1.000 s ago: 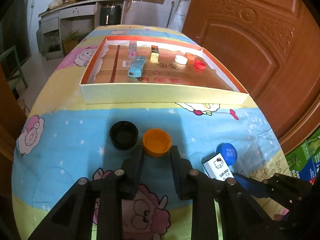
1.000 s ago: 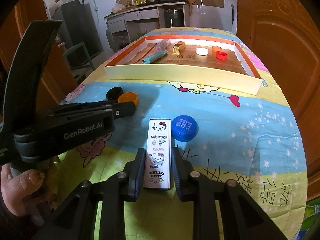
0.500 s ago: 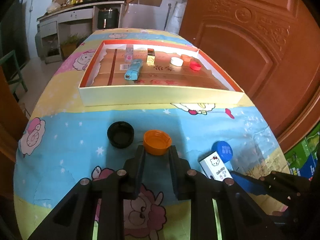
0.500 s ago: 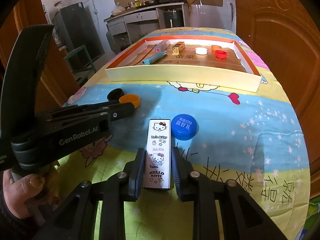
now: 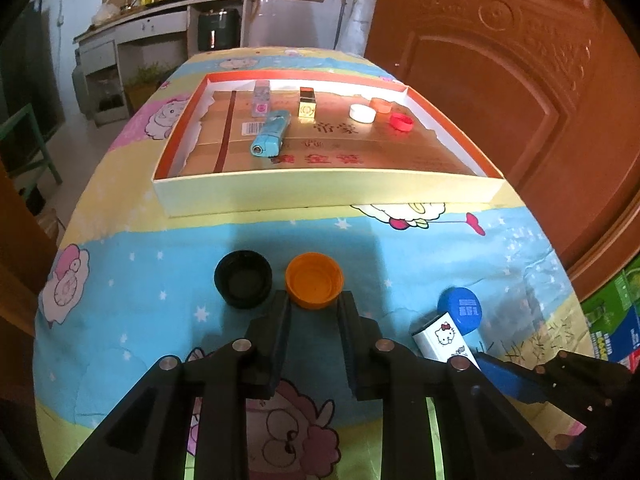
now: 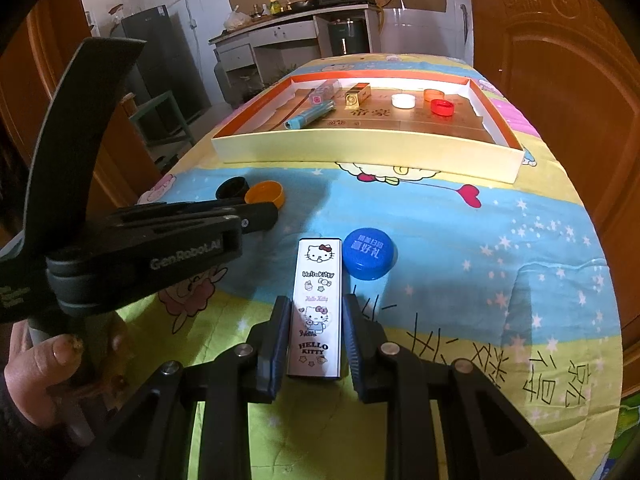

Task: Organize rigid objects
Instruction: 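Carry the orange cap and Hello Kitty box into the box tray and open both tools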

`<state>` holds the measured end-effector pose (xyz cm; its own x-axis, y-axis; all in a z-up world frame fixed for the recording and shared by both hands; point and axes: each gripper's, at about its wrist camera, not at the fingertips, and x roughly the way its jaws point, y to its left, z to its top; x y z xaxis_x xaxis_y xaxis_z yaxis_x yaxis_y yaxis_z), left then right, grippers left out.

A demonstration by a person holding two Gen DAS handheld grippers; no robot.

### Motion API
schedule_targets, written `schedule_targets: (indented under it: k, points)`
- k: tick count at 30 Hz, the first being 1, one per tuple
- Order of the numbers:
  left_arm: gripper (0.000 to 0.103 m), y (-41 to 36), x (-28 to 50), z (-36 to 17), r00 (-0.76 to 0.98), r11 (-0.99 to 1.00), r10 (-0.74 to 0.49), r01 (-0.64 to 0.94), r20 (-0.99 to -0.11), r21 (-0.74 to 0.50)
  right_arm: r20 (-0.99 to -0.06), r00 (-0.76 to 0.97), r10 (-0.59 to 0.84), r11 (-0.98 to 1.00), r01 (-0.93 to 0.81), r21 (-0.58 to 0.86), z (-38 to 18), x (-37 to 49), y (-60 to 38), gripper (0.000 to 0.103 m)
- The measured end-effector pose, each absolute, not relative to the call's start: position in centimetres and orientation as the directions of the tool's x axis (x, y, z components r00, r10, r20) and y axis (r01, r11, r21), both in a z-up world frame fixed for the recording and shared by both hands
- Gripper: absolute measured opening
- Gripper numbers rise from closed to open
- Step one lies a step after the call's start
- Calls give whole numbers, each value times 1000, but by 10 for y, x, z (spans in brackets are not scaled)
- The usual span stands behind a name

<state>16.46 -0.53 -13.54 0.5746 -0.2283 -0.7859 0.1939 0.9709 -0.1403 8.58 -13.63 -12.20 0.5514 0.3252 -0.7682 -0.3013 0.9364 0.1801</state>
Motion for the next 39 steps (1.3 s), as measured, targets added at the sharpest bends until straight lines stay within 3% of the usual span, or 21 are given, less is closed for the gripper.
schedule_targets:
  k: [3,5,7,13,15,18,39]
  points:
    - [37,-8,166,-135,579,970,-223,211,-785,-120,-768,553,324,937,-302,178,-122,86,-136,27]
    - [63,-11,166,-136,584,970,-210,222,-784,-94,-767,553,325,936,-302,180,-122,85,-136,27]
    - [67,-13,167,-137,578,967,-221,236,-786,-99,-767,552,327,936,-302,181,-122,85,-136,26]
    - [67,-13,175,-137,576,968,-222,224,-787,-109,-767,553,324,936,-305,176,-122,85,-135,26]
    - [61,-12,179,-137,580,971,-216,211,-786,-111,-767,553,326,936,-304,178,-122,86,-136,27]
    - [30,-13,181,-136,590,974,-192,215,-784,-76,-767,553,325,936,-303,178,-122,86,-136,27]
    - [31,14,134,-71,652,959,-273,243,-707,-146,-735,588,338,934,-307,184,-84,78,-141,26]
